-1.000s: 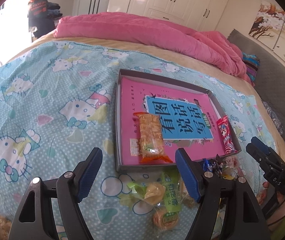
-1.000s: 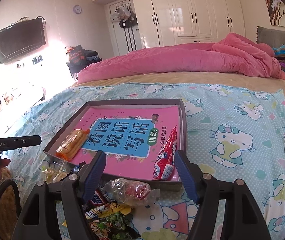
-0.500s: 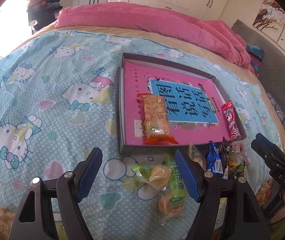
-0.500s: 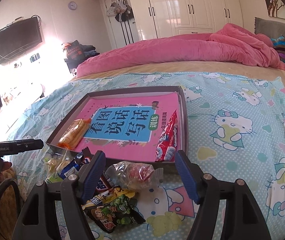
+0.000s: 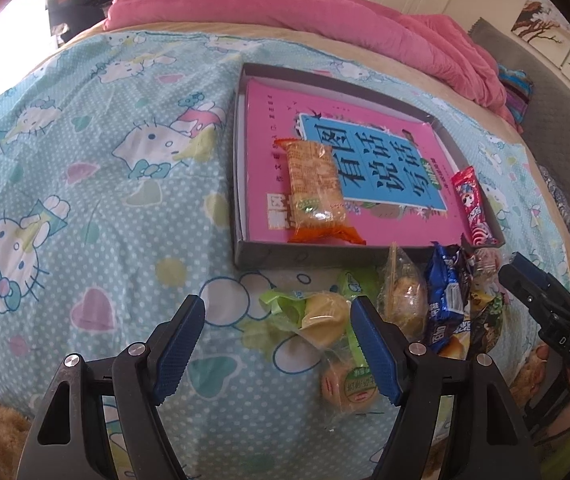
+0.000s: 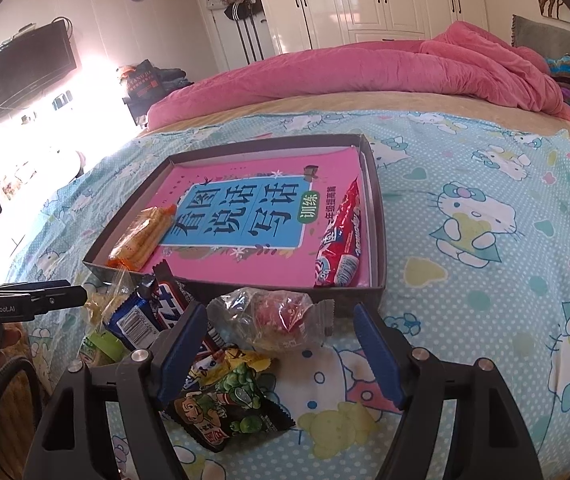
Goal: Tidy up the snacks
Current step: 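Grasp the green-labelled snack bag with left tool while right tool grasps clear candy bag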
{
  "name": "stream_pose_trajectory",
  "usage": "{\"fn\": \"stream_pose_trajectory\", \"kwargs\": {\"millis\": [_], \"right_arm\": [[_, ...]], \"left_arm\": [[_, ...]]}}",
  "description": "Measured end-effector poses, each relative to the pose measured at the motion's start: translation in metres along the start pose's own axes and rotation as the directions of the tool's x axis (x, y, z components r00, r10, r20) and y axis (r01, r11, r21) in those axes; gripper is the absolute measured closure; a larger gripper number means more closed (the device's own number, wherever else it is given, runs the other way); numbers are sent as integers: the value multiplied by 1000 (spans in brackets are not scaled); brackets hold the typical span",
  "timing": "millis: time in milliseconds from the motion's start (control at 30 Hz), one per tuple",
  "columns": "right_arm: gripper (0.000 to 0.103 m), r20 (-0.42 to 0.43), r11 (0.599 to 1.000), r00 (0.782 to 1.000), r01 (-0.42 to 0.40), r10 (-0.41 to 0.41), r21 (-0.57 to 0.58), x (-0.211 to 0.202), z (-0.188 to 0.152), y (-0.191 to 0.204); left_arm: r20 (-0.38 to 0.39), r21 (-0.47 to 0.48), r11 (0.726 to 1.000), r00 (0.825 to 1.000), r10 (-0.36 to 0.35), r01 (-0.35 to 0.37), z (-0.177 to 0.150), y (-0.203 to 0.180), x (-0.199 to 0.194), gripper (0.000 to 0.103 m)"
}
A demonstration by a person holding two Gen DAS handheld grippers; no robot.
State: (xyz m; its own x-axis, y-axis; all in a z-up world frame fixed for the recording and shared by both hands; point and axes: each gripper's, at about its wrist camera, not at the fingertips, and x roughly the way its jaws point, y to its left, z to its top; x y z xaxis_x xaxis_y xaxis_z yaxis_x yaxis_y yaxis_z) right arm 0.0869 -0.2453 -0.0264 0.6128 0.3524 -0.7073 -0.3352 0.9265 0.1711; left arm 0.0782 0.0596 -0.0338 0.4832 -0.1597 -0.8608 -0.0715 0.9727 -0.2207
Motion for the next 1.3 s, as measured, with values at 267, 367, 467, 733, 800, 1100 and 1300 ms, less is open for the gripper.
{"fn": "stream_pose_trajectory", "kwargs": {"millis": [267,367,467,733,800,1100,1300], "right_arm": [[28,-31,1000,999,-13,13,0,10,-2,1],[28,-43,1000,999,-16,16,0,15,-3,1],[28,-56,1000,998,-20,20,4,19,-3,1],[28,-81,1000,997,-11,11,-2,31,-5,2],[30,-82,1000,997,-5,4,-7,33,-5,3],[50,-59,999,998,-8,6,-37,32,-4,7],[54,-25,998,999,-35,34,-47,21,-1,10]], "left_arm": [[-35,5,1000,999,-4,4,-2,-1,12,26],[-49,18,1000,999,-2,3,-3,-5,17,26],[-50,38,999,999,8,-6,-3,-8,20,26],[-35,70,997,999,18,-16,1,-16,26,26],[-29,81,996,999,25,-22,2,-19,28,26],[-29,109,994,1000,-6,9,0,-28,31,51],[-11,136,990,1000,-23,24,0,-34,27,63]]}}
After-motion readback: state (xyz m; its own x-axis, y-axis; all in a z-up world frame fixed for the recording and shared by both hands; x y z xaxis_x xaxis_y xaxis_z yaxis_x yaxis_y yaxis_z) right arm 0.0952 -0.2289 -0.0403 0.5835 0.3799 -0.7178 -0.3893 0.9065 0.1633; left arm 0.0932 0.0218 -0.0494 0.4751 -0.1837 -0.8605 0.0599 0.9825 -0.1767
